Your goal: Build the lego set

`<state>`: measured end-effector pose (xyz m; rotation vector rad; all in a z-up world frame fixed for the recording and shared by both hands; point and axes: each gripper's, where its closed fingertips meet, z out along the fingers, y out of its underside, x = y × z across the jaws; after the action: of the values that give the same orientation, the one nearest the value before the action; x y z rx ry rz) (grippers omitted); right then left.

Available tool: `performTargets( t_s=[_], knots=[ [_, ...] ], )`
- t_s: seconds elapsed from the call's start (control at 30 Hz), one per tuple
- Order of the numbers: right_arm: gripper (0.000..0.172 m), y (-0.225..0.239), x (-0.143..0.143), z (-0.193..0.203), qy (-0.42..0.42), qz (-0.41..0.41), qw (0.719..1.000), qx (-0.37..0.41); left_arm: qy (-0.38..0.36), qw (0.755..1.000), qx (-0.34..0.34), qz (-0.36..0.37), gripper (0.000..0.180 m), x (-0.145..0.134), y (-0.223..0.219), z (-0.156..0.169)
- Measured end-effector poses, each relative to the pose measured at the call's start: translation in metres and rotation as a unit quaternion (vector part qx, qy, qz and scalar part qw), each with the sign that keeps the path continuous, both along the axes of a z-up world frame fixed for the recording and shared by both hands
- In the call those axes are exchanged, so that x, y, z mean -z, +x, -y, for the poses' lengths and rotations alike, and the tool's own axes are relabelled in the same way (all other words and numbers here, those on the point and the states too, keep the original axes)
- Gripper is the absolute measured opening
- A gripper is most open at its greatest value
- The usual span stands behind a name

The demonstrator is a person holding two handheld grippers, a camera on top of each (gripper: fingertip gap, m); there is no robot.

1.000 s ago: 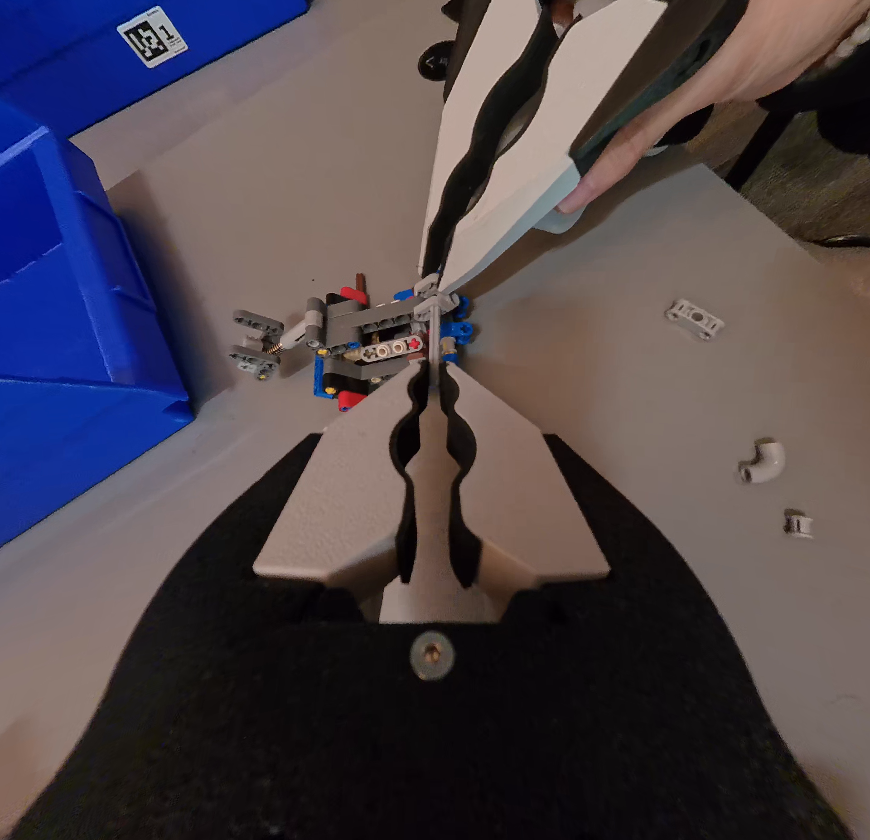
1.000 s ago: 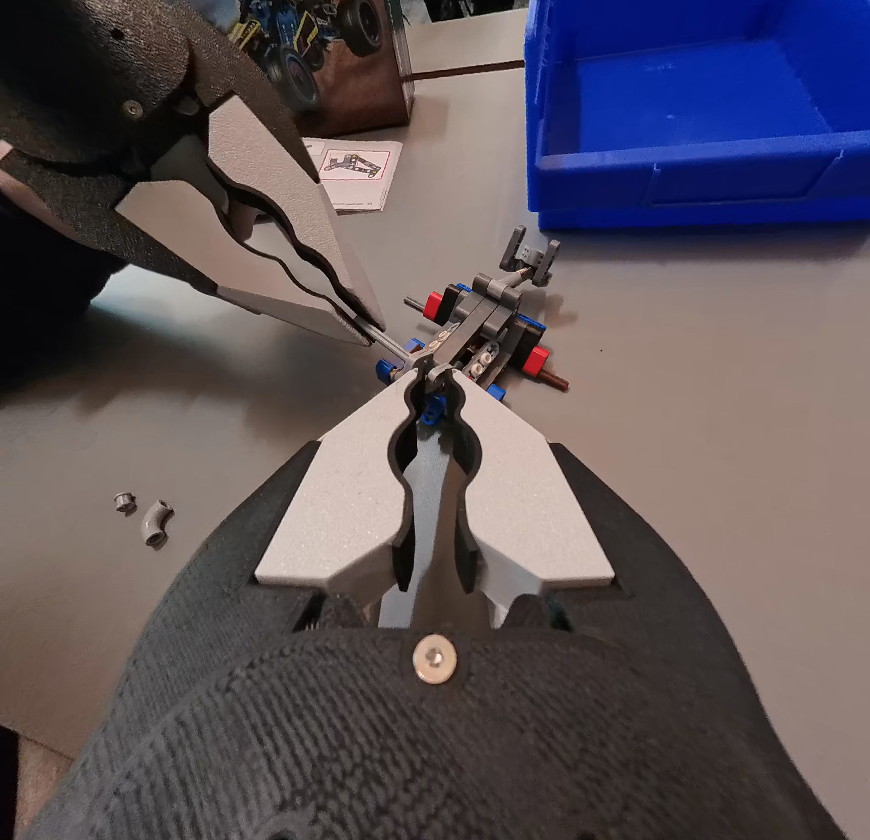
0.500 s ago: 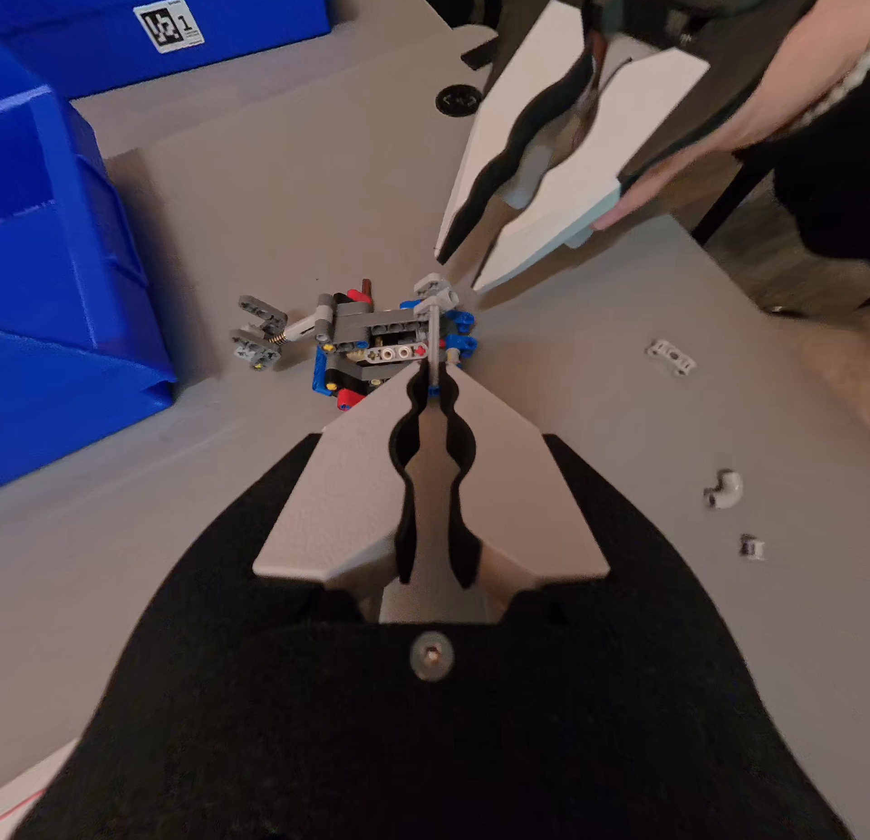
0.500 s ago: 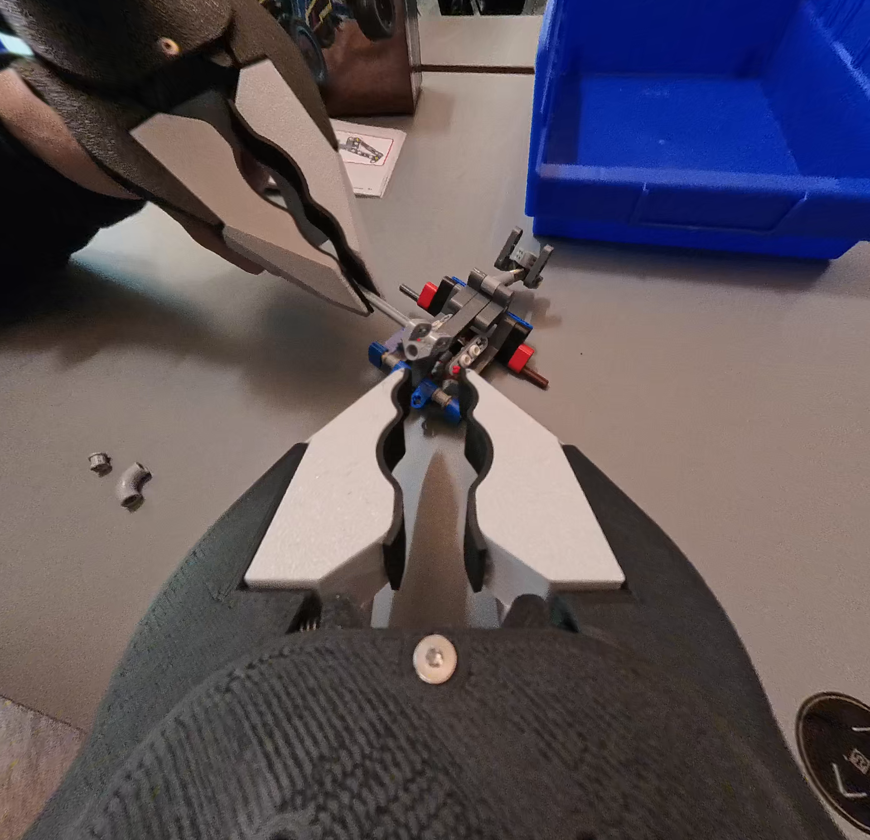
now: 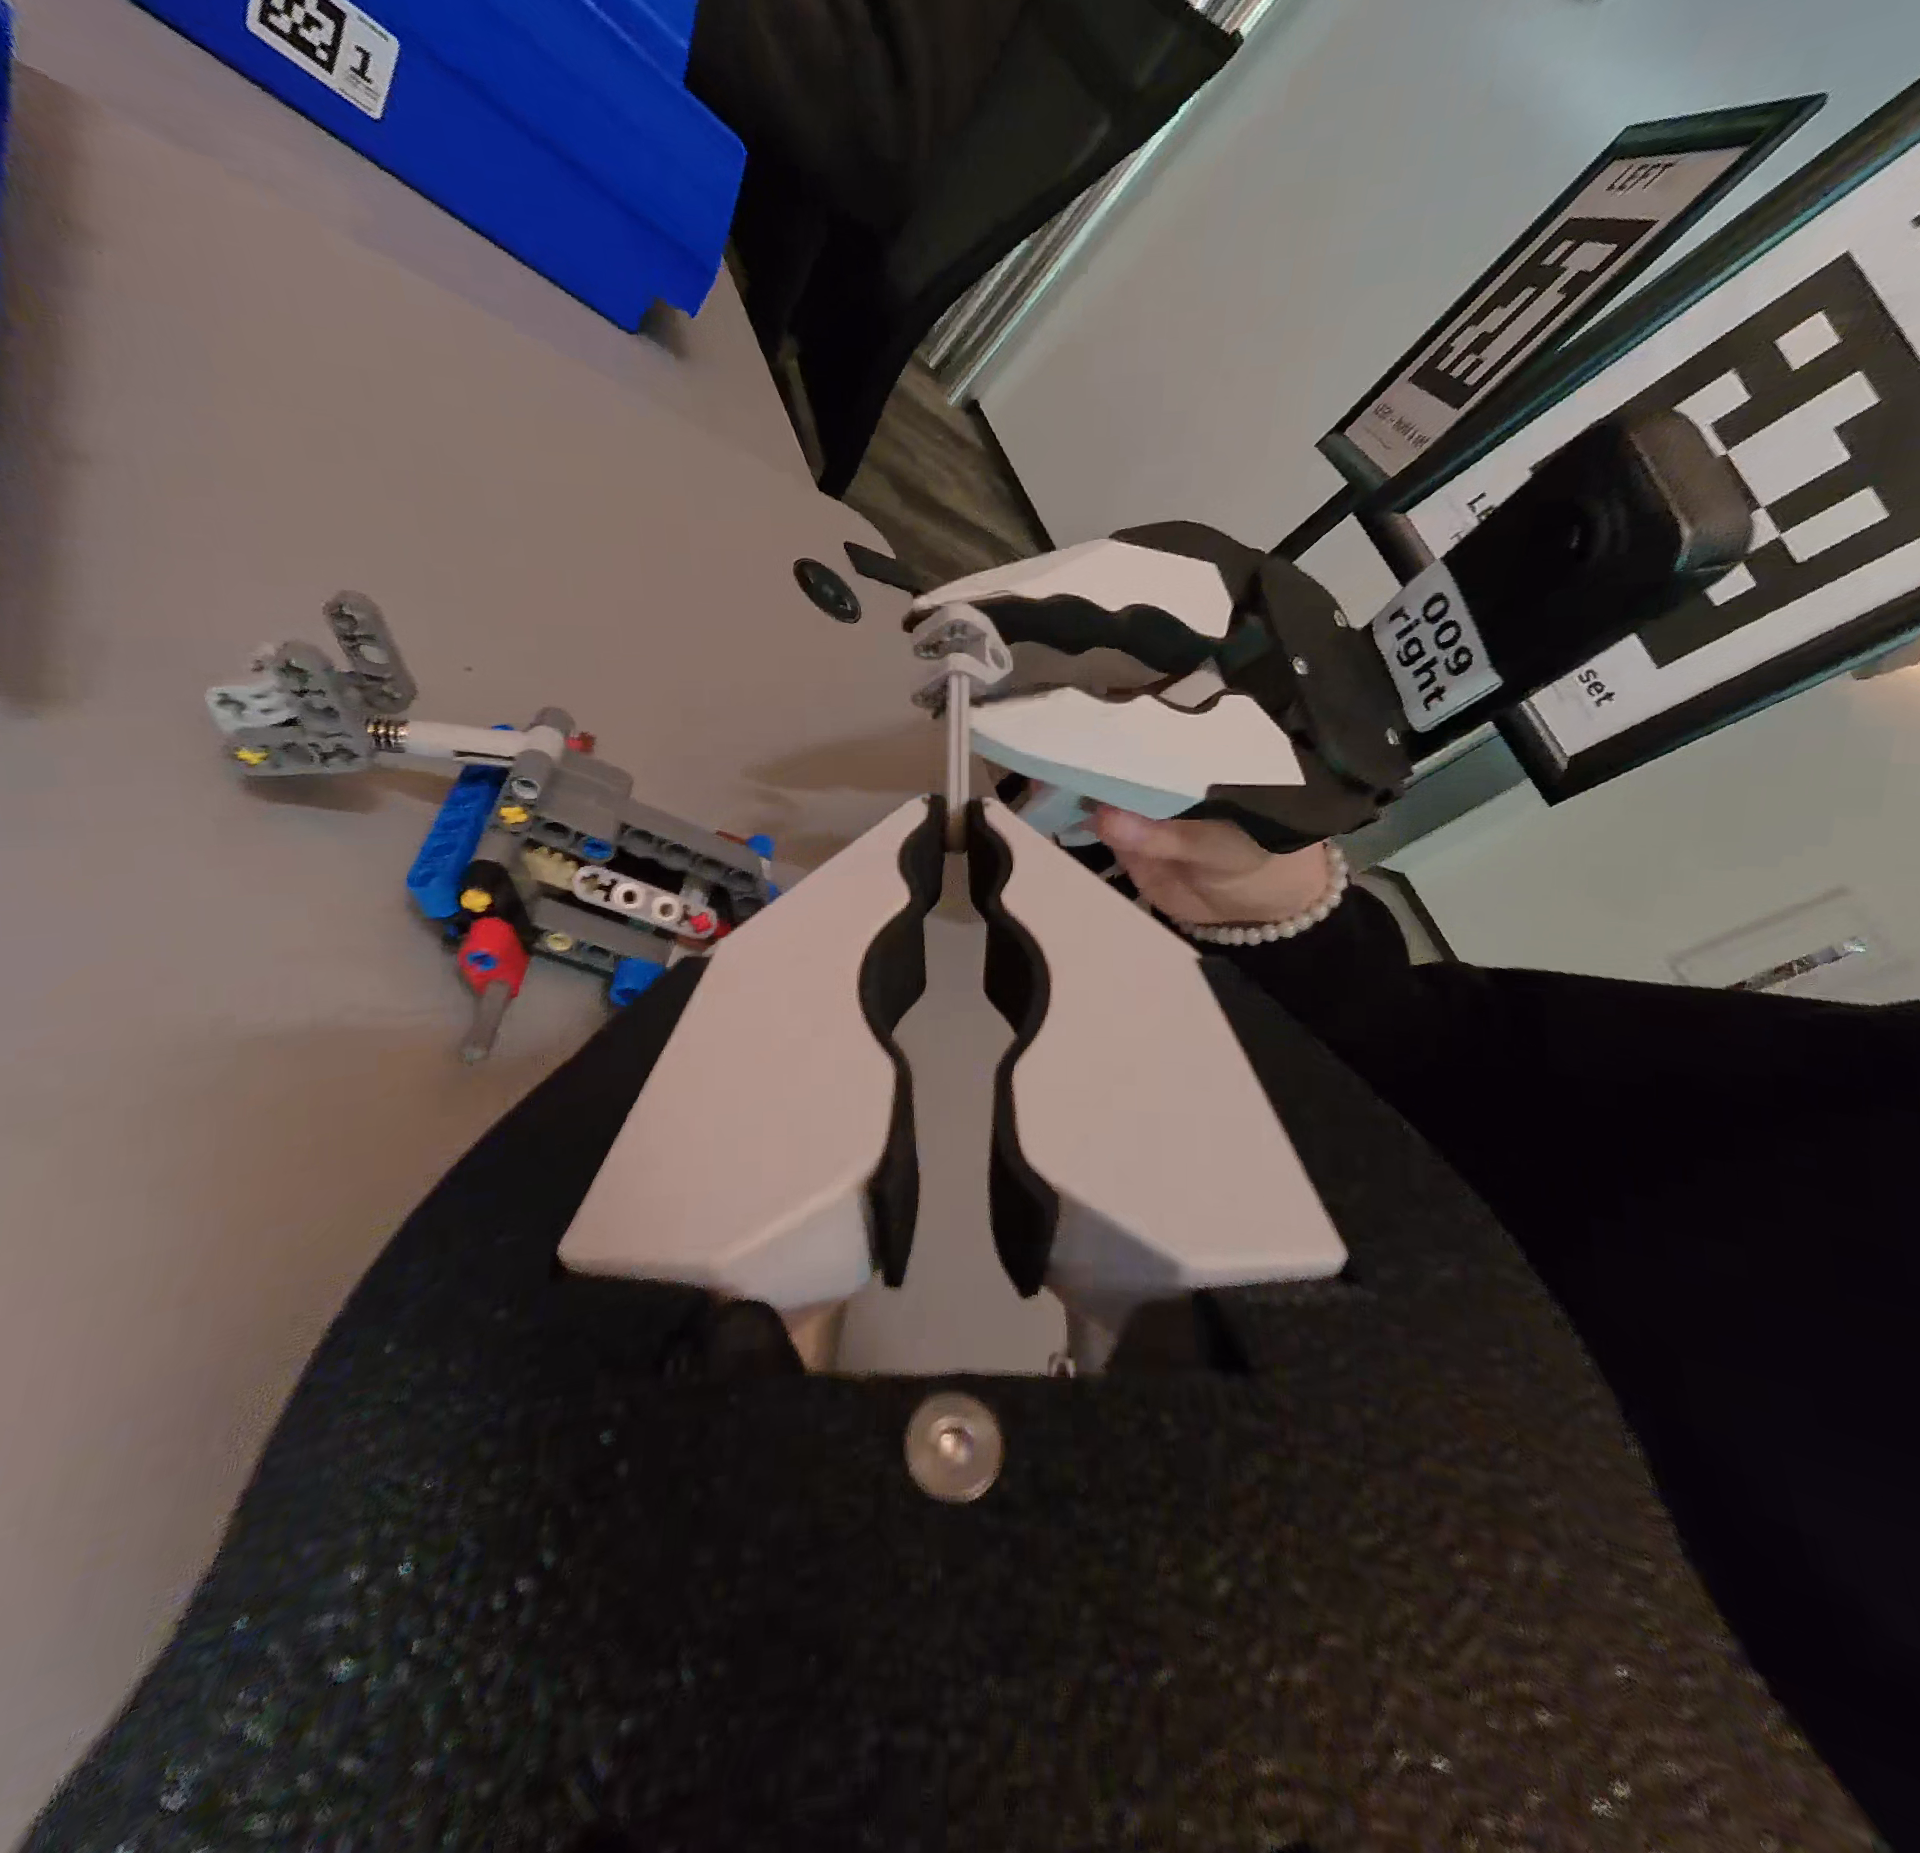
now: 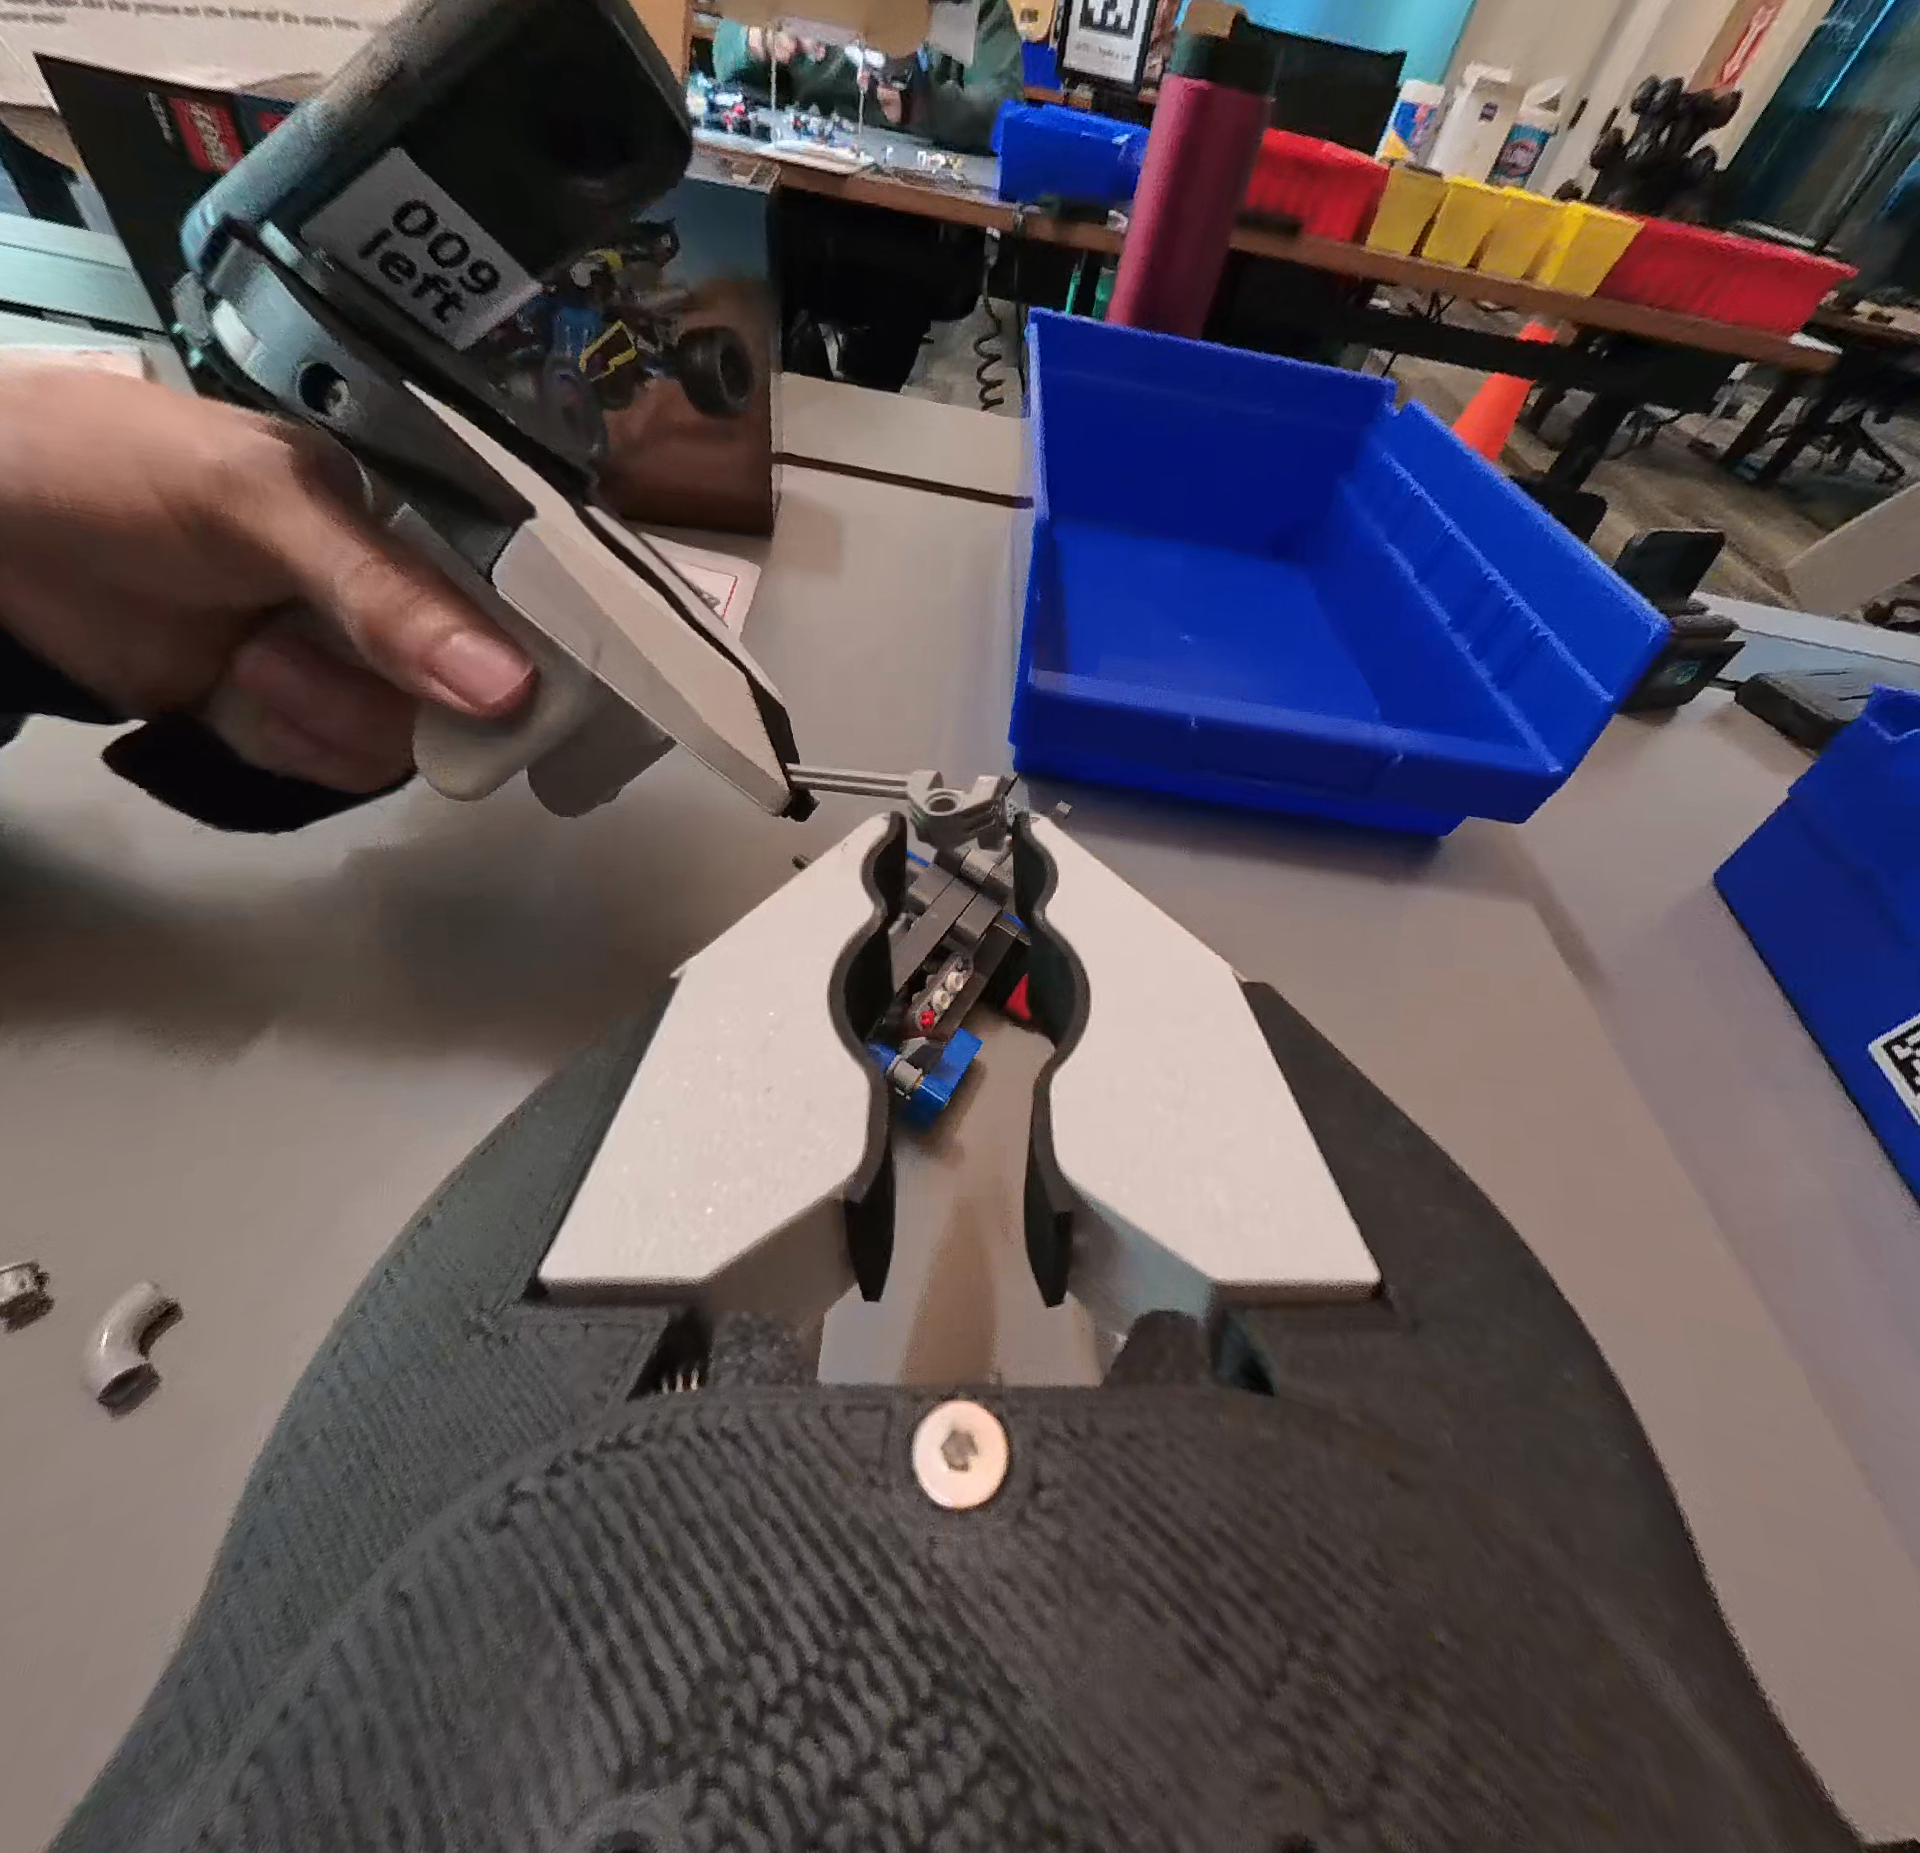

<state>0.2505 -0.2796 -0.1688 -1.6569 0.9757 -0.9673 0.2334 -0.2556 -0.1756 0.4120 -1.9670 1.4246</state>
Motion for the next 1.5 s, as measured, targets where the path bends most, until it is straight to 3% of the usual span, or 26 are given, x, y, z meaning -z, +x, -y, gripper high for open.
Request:
performTargets(
  t_s=[0.17,0.3,0.5,0.6,0.7,0.77,0.83,0.9,1.1,1.27,1.33,1.5],
  knots=[
    [0.014,-0.002,-0.014,0.002,-0.025,0.051,0.998,-0.006,-0.026,0.999,-0.027,-0.03,0.0,-0.009,-0.009,0.005],
    [0.014,-0.014,-0.013,-0.003,-0.098,0.047,0.991,-0.081,-0.011,0.999,-0.019,-0.023,0.001,-0.004,-0.029,0.004],
    [0.013,-0.045,-0.007,-0.016,-0.113,0.012,0.961,-0.251,0.01,0.992,0.05,0.119,0.015,-0.005,-0.066,-0.016],
    [0.013,-0.063,-0.003,-0.026,-0.074,-0.013,0.933,-0.351,-0.013,0.957,0.059,0.283,0.018,-0.015,-0.063,-0.028],
    [0.013,-0.077,-0.003,-0.039,-0.026,-0.032,0.9,-0.435,-0.011,0.872,0.083,0.482,0.026,-0.013,-0.053,-0.036],
    [0.013,-0.081,-0.003,-0.045,-0.013,-0.041,0.882,-0.469,-0.007,0.821,0.106,0.561,0.026,-0.012,-0.051,-0.037],
    [0.013,-0.088,-0.006,-0.052,0.009,-0.05,0.863,-0.503,-0.016,0.797,0.112,0.593,0.024,-0.012,-0.052,-0.034],
    [0.013,-0.087,-0.005,-0.056,0.018,-0.05,0.859,-0.509,-0.018,0.792,0.117,0.599,0.021,-0.01,-0.055,-0.032],
    [0.013,-0.089,-0.003,-0.057,0.026,-0.049,0.857,-0.512,-0.054,0.808,0.126,0.573,0.015,-0.006,-0.072,-0.026],
    [0.013,-0.094,0.003,-0.06,0.041,-0.086,0.845,-0.527,-0.067,0.782,0.12,0.607,0.02,-0.001,-0.071,-0.023],
    [0.013,-0.096,0.007,-0.062,0.043,-0.103,0.839,-0.532,-0.079,0.761,0.117,0.633,0.025,-0.003,-0.071,-0.023],
    [0.013,-0.1,0.012,-0.062,0.049,-0.144,0.831,-0.536,-0.093,0.735,0.147,0.656,0.017,0.001,-0.079,-0.024]
  ],
)
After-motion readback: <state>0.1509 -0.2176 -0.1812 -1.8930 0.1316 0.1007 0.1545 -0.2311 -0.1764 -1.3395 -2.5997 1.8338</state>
